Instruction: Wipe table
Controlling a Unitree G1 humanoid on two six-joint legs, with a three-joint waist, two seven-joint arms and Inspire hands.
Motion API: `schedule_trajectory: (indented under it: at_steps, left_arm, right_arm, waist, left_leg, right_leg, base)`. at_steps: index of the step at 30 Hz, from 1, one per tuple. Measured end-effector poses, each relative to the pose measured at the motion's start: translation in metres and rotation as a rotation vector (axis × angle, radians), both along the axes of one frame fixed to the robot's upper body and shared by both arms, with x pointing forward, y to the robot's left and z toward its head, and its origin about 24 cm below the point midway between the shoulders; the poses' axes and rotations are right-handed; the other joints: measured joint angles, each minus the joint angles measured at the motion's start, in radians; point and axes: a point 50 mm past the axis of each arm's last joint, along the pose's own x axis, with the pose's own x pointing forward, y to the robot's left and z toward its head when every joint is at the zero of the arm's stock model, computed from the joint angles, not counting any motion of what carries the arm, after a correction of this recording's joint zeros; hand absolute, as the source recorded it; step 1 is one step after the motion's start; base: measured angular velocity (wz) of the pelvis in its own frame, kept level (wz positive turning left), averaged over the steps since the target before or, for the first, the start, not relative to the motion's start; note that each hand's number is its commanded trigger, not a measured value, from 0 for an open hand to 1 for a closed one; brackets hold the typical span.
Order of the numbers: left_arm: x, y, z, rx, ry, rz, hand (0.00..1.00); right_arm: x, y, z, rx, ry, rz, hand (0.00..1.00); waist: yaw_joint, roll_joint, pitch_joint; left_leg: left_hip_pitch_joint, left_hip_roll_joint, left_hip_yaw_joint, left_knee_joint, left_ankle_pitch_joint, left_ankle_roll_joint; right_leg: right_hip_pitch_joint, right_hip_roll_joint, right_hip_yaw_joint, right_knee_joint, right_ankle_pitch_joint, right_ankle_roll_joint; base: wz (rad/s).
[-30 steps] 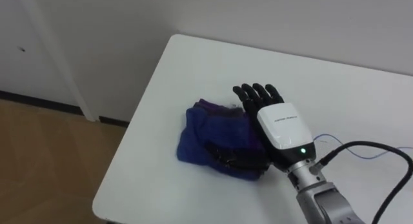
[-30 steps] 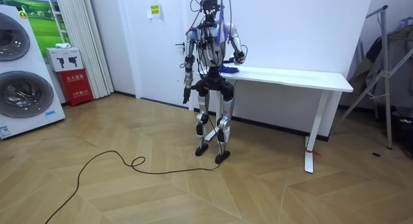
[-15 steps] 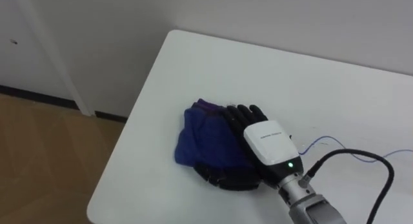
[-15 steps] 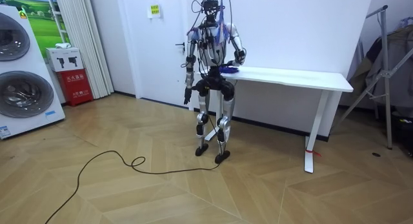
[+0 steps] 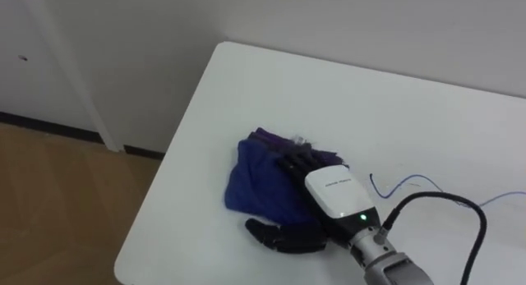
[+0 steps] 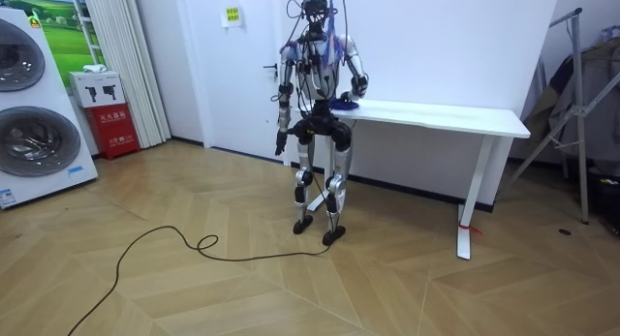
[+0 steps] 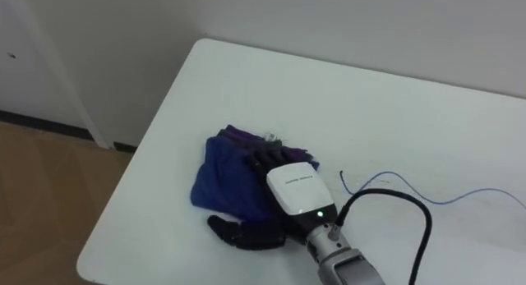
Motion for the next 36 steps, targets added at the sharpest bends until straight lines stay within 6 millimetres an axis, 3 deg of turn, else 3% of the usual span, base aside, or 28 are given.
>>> schedule_trajectory:
  at_steps: [8, 13, 18, 30, 36]
  left_arm:
    - [0.0, 0.001, 0.0, 0.021, -0.005, 0.008, 0.0]
    - [-0.006, 0.002, 0.0, 0.025, 0.005, 0.017, 0.0]
    - [-0.015, 0.002, -0.001, 0.017, 0.029, 0.022, 0.0]
    - [-0.021, 0.001, -0.002, 0.001, 0.062, 0.022, 0.0]
    - [-0.021, -0.002, -0.002, 0.002, 0.06, 0.027, 0.0]
  right_arm:
    - [0.009, 0.002, 0.008, 0.004, -0.044, 0.006, 1.0]
    - [0.008, 0.005, 0.013, 0.023, -0.057, 0.018, 1.0]
    - [0.007, 0.006, 0.013, 0.027, -0.056, 0.027, 1.0]
    - [0.007, 0.0, 0.009, 0.127, 0.012, -0.033, 1.0]
    - [0.007, -0.005, -0.005, 0.275, 0.09, -0.162, 1.0]
  waist:
    - [0.006, -0.008, 0.0042]
    - [0.004, -0.023, 0.012]
    - [0.0, -0.03, 0.0087]
    - [-0.006, -0.025, 0.0092]
    - [-0.002, 0.005, 0.0101]
  left_leg:
    - [0.006, -0.001, -0.003, -0.004, 0.0, 0.001]
    - [0.004, -0.003, -0.014, -0.005, -0.001, 0.001]
    - [0.002, -0.004, -0.015, -0.004, -0.002, 0.003]
    - [0.004, -0.012, -0.022, -0.002, -0.004, 0.007]
    - [0.017, -0.014, -0.029, 0.009, -0.009, 0.014]
  right_leg:
    - [0.006, 0.0, 0.0, 0.0, 0.0, 0.0]
    - [0.007, -0.001, -0.004, 0.0, -0.001, 0.002]
    - [0.005, -0.002, -0.005, 0.0, -0.001, 0.002]
    - [0.01, -0.009, -0.006, 0.0, -0.005, 0.008]
    - [0.033, -0.015, -0.025, 0.0, -0.008, 0.013]
  base:
    - [0.01]
    - [0.05]
    - [0.0]
    - [0.02]
    - [0.06]
